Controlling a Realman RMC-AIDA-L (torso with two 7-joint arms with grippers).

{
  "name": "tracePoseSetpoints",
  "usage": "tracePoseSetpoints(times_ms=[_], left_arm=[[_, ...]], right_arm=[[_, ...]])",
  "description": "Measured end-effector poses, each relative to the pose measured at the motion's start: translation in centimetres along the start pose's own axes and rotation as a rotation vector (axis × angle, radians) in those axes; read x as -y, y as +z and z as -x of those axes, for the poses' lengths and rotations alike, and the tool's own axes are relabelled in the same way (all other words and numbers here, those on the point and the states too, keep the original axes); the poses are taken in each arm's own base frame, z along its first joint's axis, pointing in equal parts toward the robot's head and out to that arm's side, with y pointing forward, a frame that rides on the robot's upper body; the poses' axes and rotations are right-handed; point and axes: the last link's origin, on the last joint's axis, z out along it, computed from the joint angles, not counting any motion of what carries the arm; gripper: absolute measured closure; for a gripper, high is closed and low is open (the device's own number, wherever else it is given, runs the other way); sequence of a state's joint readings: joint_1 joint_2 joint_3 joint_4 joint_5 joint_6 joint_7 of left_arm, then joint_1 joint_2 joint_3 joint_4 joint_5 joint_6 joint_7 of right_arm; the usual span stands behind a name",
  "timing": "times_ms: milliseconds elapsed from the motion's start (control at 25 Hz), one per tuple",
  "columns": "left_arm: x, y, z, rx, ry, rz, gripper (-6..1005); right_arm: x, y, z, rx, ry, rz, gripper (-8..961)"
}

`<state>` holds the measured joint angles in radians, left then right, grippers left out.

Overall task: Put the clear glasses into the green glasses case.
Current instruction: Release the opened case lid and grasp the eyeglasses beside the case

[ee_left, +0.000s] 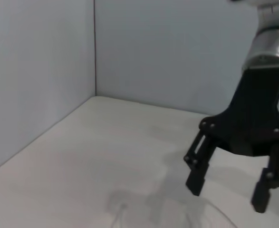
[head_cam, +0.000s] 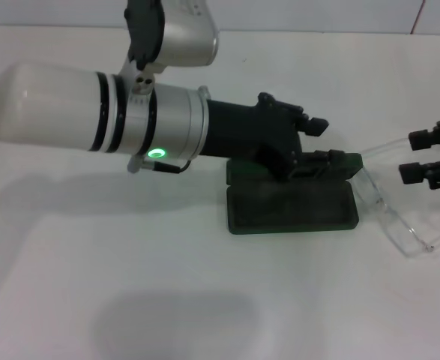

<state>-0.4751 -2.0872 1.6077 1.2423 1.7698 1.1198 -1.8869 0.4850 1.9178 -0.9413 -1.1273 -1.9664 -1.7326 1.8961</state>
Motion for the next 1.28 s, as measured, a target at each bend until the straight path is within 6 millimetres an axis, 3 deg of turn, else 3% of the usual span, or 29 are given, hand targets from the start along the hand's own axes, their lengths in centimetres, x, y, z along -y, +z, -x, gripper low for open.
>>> tracePoseSetpoints(times_ms=[280, 440, 720, 1280], left_arm=[[-0.2, -0.2, 0.5, 0.003, -0.039, 0.007, 510], [-1.0, 0.1, -0.4, 0.042, -0.096, 0.091, 509], [0.0, -0.6, -0.1, 0.048, -0.115, 0.046, 509], [0.6, -1.1, 1.2, 0.051, -0.117, 0.016, 509]], right_arm=[[0.9, 1.3, 2.4, -0.148, 0.051, -0.075, 237], [1.2, 1.8, 3.2, -0.201, 0.054, -0.088, 236], [0.6, 5.0, 4.3, -0.398, 0.072, -0.109, 250], [-0.4, 8.5, 4.8, -0.675, 0.151, -0.253, 289]])
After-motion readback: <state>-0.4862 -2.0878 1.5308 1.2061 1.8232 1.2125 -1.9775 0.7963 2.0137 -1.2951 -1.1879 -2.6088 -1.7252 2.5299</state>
